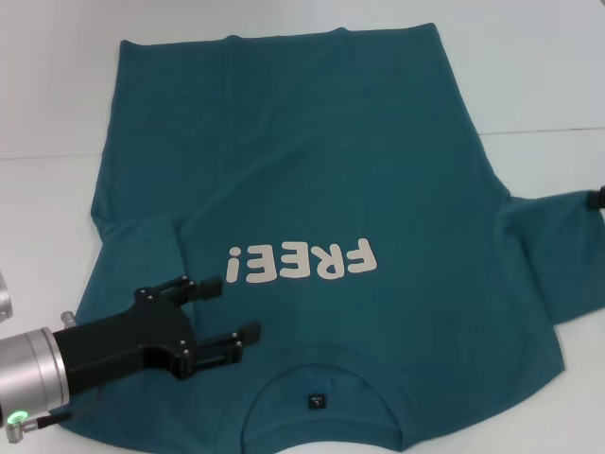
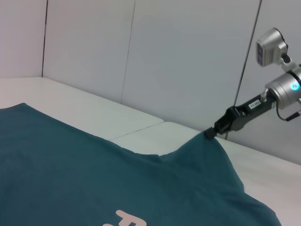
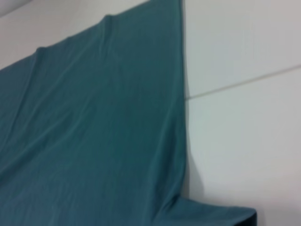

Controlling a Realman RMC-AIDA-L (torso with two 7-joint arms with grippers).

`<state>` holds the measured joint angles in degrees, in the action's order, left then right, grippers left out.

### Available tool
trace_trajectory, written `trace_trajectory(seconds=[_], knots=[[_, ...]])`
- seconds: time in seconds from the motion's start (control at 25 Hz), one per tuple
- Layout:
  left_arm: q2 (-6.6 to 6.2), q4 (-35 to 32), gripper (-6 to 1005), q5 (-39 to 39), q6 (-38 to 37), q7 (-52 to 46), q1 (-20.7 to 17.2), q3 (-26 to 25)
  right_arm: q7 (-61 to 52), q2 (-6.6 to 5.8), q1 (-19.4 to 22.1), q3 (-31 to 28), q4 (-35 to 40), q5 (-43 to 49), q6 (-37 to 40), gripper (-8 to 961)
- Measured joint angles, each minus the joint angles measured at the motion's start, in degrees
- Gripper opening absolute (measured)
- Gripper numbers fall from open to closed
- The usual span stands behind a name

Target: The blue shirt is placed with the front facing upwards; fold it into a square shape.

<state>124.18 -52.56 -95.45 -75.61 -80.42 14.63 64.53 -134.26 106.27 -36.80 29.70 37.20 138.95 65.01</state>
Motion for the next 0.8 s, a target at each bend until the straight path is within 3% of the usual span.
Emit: trace_trajectory(seconds=[0.8], knots=[[0.01,-0.1,835,0.0,-0.1,0.1,0.1,0.0,-3.1,-0.07,-4.3,0.7,5.0,6.8,2.6,55]])
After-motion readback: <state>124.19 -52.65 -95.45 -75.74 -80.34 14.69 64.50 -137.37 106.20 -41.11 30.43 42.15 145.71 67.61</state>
